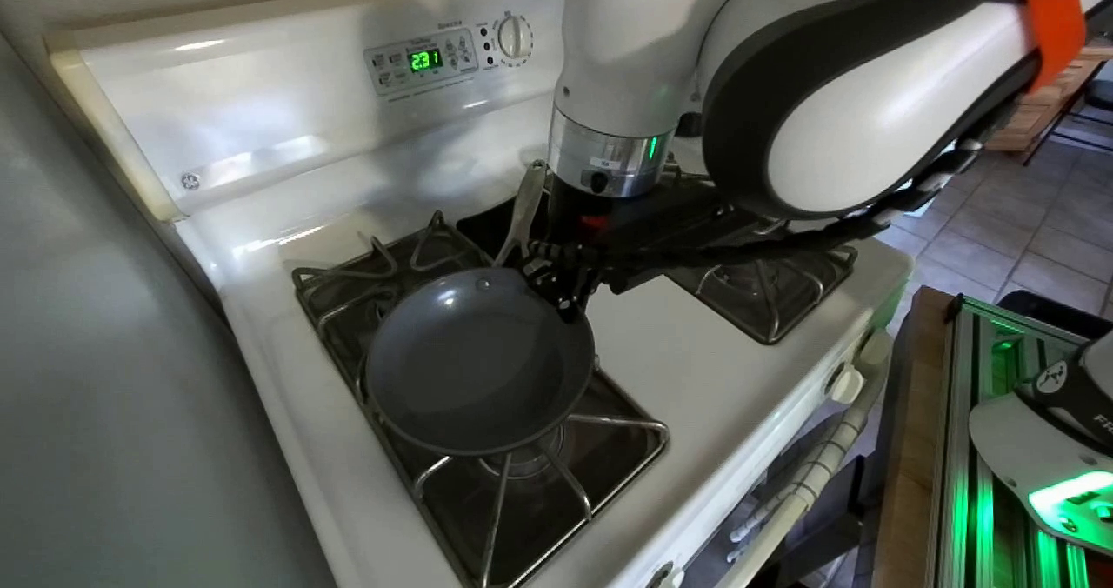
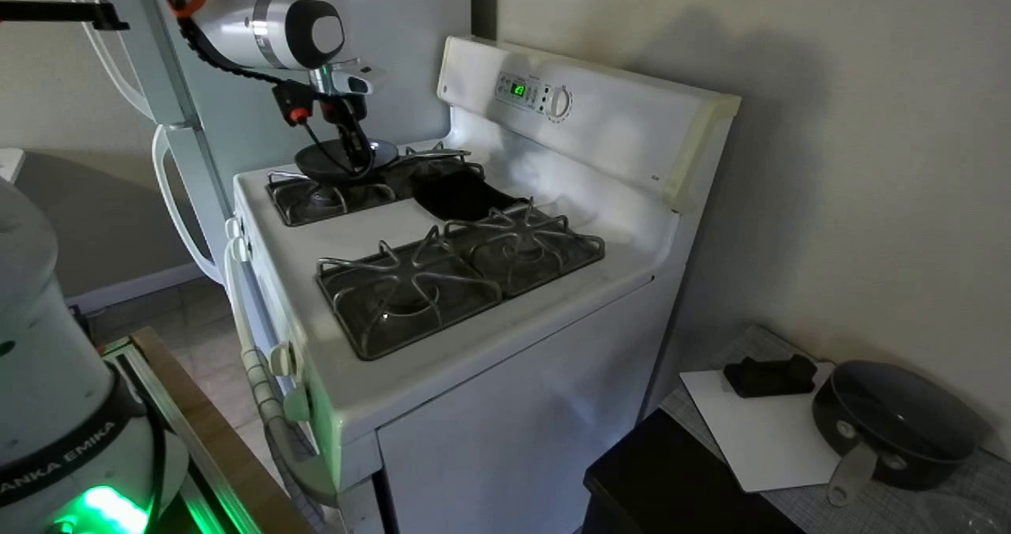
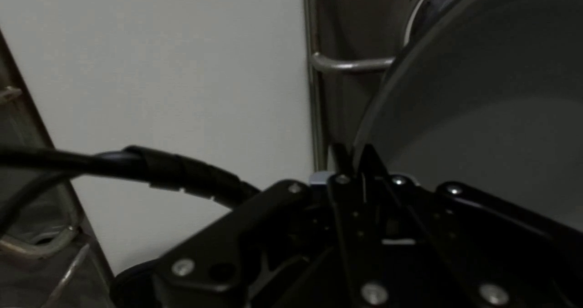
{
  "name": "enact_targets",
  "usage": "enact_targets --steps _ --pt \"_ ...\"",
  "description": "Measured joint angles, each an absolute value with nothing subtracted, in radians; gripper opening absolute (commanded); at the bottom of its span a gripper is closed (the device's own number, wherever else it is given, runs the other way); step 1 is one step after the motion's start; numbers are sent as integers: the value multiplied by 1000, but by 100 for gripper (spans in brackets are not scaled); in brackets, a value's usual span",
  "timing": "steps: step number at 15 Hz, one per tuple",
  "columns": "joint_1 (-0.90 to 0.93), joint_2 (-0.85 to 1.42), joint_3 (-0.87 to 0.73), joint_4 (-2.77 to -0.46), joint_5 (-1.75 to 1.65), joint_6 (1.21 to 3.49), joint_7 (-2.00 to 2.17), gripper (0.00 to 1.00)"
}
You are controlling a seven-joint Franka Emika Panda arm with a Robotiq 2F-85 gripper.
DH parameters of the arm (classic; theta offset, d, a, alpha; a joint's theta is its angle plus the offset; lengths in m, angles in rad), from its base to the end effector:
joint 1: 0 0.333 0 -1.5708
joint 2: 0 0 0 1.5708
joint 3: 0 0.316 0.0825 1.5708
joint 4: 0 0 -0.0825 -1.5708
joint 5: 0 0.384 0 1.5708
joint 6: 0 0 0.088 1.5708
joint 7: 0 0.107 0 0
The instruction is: Move the pan to the bottom left stove plate
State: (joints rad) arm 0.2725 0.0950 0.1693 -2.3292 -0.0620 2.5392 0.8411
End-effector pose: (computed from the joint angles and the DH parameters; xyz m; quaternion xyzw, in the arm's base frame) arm 0.4756 0.2257 0.3091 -0.9828 0.1748 -0.0533 0.0260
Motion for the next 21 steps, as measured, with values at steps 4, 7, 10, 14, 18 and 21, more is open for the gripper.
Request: enact_targets --steps 4,7,10,14,18,21 --pt "273 71 187 -2362 -62 2552 837 0" --pt "273 63 194 -2376 -62 2559 834 0" --pt "273 55 198 -2387 -63 2568 829 0" --pt "273 48 206 -2396 -63 2568 828 0" --pt "273 43 212 -2403 -63 2569 828 25" --pt "273 43 214 -2409 -63 2569 827 41"
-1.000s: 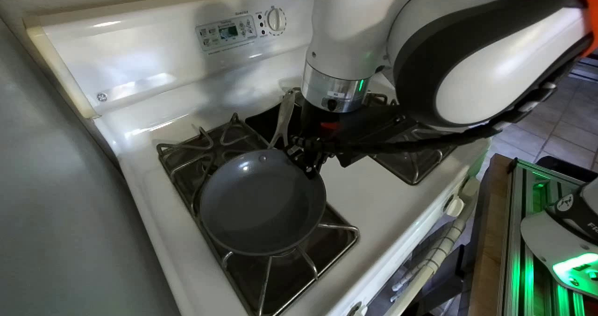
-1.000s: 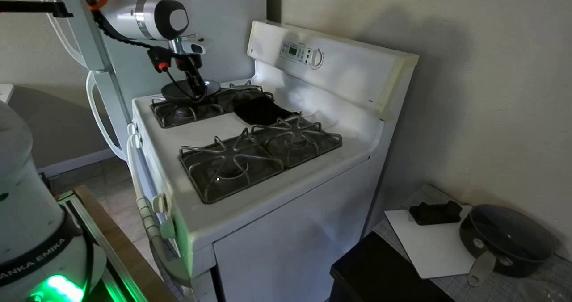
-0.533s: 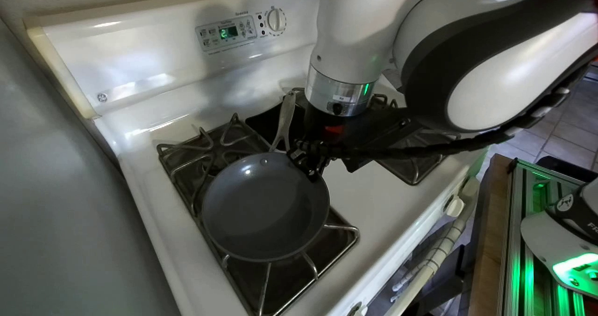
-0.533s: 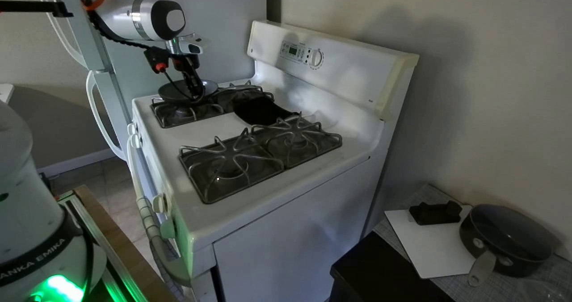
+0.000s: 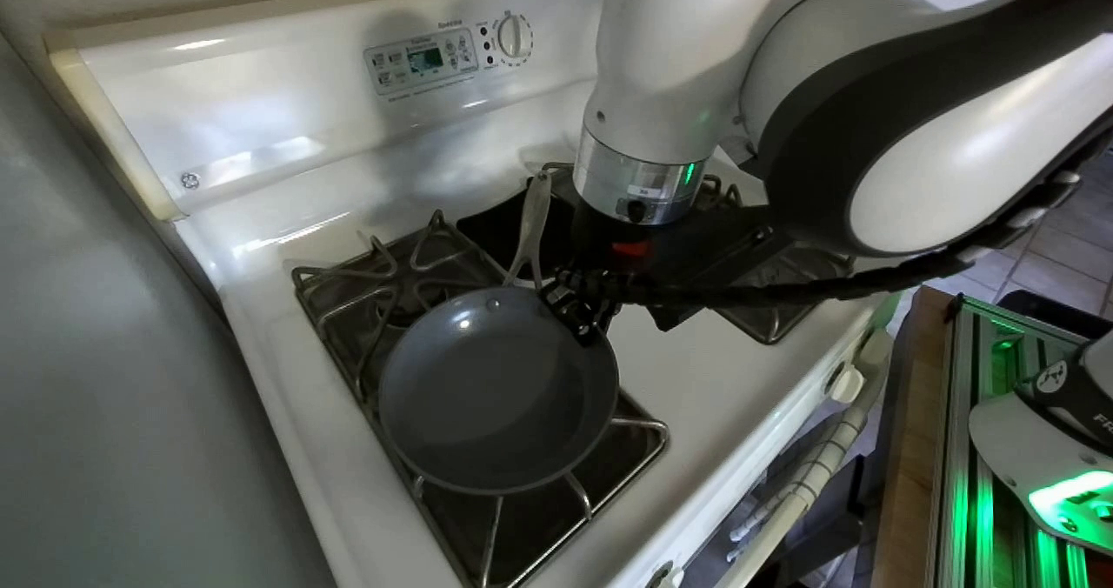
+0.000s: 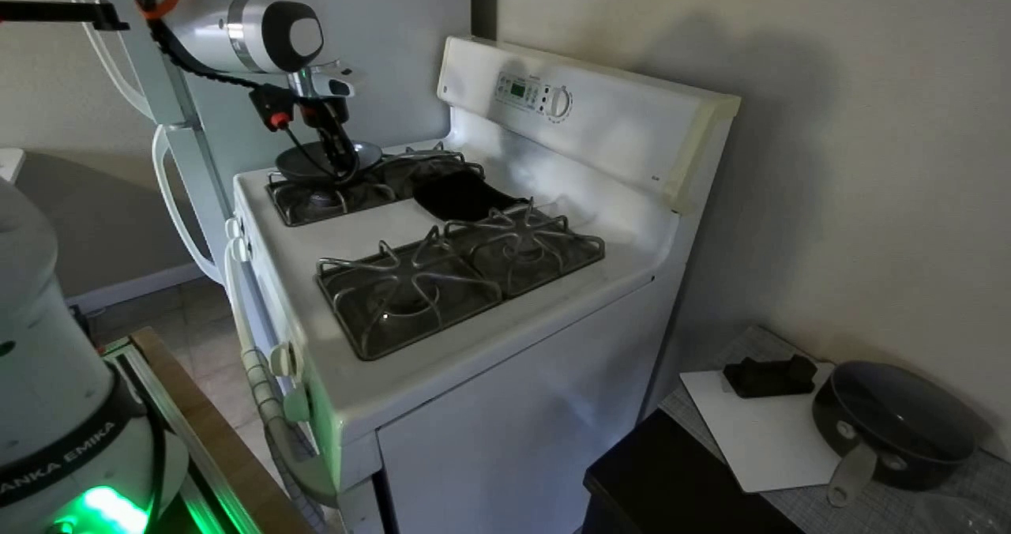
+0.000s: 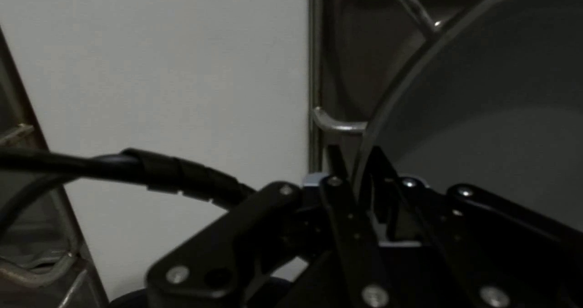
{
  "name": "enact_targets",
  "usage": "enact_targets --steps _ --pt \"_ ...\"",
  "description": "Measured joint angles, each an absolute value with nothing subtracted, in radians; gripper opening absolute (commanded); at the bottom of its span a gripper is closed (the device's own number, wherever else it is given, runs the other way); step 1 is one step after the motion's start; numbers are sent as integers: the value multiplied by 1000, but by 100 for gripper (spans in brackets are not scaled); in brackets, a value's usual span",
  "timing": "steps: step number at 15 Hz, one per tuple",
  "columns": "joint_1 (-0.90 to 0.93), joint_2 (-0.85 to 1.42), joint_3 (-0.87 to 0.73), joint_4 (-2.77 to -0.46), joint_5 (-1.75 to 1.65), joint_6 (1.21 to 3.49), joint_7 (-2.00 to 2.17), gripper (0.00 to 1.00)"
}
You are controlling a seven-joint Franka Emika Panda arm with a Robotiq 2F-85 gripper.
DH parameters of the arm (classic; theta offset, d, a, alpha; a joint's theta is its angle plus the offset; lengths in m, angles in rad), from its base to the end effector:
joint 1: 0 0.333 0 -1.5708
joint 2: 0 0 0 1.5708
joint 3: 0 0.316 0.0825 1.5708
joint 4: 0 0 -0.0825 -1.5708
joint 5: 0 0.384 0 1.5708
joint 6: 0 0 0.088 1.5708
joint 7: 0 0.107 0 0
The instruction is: Move the pan to the bottom left stove plate
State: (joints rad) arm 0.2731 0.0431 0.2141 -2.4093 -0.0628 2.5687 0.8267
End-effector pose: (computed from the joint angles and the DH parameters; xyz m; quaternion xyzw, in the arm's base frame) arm 0.4446 0.2368 0.3057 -0.9877 0.1440 -0.0550 0.0248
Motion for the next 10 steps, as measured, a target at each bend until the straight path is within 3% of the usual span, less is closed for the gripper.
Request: enact_targets --steps 3,7,10 --pt "274 44 220 -2422 -63 2569 823 62" --pt "274 36 221 -2423 -63 2569 820 98" --pt "273 8 221 -2423 -55 2569 812 100"
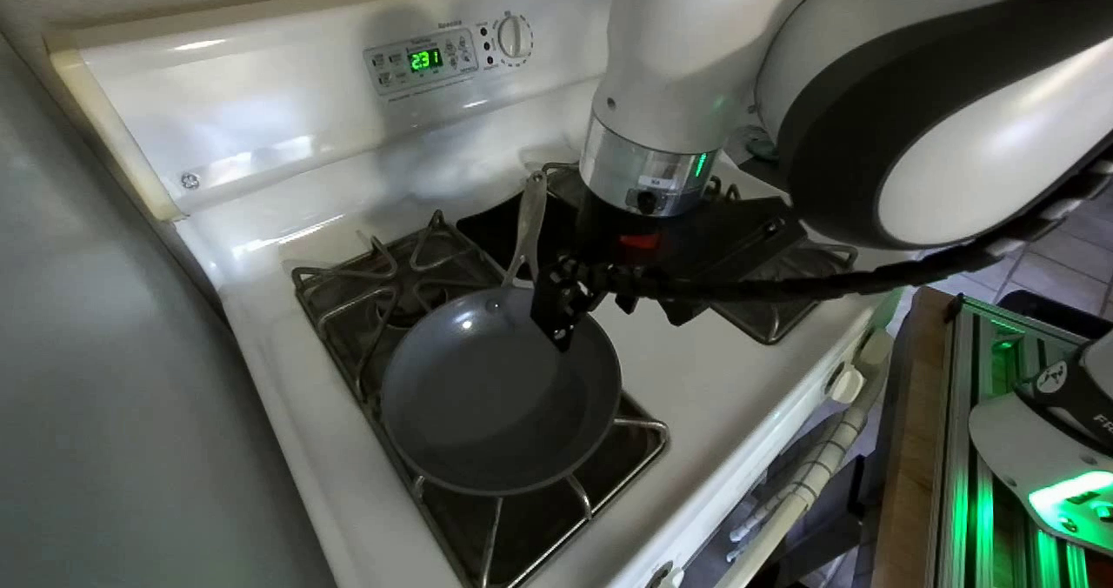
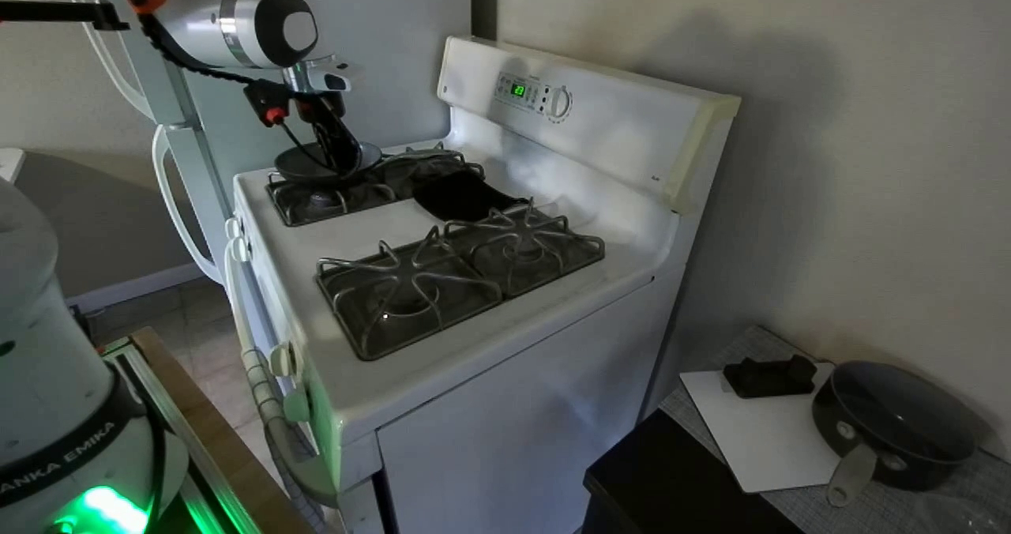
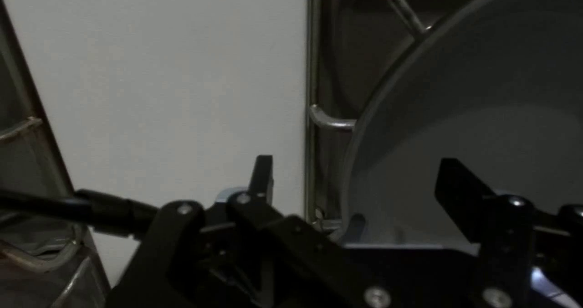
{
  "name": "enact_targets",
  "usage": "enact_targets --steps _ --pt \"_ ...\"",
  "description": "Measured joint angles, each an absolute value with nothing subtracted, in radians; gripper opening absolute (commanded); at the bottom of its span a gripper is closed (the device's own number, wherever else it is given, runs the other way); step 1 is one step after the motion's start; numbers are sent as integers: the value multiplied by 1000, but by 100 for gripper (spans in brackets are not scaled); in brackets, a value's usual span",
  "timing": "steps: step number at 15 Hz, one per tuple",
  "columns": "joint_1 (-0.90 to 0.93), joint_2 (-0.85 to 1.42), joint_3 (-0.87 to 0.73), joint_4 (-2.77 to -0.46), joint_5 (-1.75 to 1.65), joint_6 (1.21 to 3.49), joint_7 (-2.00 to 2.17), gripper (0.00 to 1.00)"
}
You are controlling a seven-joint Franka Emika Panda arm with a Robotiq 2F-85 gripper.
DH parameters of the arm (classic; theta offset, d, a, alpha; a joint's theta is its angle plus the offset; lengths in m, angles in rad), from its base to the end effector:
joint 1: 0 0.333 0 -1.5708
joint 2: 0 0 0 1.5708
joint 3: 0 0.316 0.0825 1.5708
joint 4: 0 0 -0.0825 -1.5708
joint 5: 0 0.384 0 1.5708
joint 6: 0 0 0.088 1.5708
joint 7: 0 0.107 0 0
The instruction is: Move the pan to the bottom left stove plate
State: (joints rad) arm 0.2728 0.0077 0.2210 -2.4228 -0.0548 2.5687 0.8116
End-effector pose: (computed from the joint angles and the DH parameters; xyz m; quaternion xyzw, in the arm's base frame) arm 0.4398 0.2378 0.3175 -0.9881 0.1362 -0.0644 0.0296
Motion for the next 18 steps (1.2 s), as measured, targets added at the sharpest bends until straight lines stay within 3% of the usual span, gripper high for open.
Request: enact_targets --steps 12,18 --pt "274 -266 272 -2405 29 2547 706 100" --pt "271 -297 282 -2399 29 2547 704 100"
